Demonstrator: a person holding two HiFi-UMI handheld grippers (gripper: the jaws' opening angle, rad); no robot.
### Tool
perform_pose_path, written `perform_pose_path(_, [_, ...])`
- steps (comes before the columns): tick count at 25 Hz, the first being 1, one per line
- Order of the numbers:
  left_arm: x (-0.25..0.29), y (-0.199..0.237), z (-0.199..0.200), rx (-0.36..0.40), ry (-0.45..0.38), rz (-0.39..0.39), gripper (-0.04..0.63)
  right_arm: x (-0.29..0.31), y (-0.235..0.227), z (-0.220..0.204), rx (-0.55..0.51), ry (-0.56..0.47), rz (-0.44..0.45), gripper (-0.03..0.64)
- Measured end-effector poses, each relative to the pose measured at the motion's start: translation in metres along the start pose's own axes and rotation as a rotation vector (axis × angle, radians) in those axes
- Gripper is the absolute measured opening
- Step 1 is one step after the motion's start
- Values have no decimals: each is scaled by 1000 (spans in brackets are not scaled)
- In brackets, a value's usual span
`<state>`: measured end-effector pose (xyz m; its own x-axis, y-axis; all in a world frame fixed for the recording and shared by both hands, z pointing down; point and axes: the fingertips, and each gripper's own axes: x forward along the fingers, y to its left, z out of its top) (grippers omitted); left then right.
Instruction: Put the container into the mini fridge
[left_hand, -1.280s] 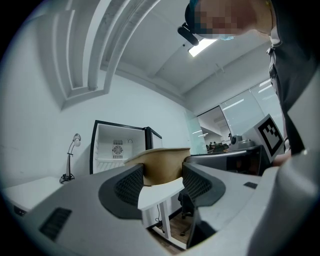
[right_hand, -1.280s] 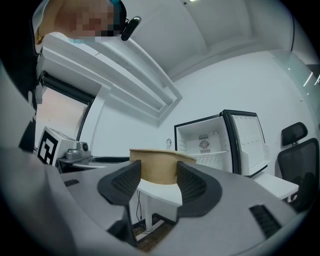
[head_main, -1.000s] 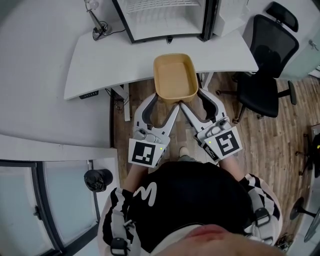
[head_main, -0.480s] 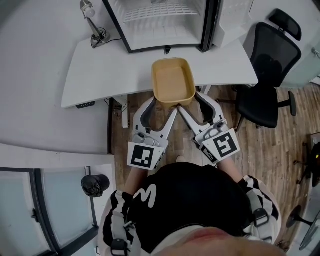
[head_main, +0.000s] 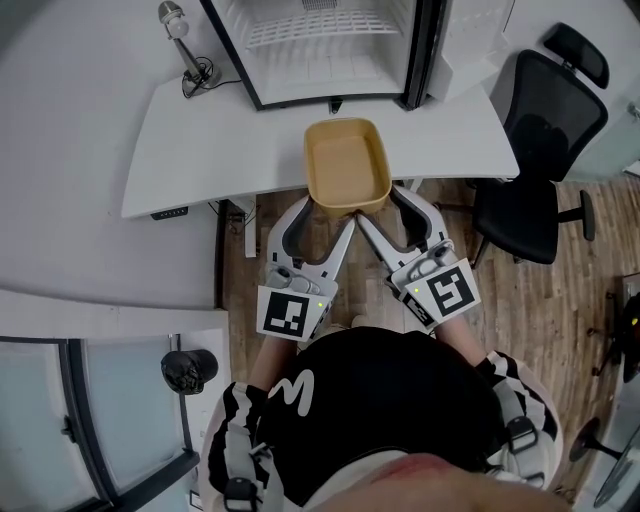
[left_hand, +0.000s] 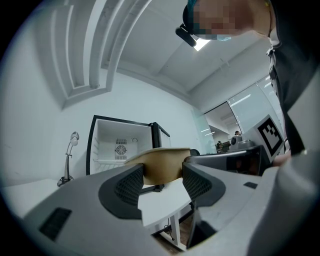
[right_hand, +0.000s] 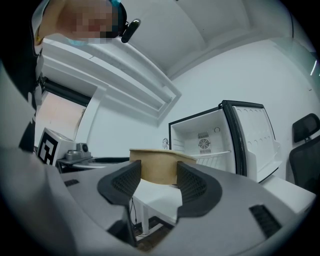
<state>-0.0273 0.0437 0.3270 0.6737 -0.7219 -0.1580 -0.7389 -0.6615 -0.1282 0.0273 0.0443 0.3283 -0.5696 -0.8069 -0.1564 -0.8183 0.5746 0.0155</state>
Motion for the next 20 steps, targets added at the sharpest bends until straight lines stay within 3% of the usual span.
perform_pose_path(20, [-8, 7, -6, 3, 13, 50, 249, 5, 6, -6, 12, 4, 43, 233])
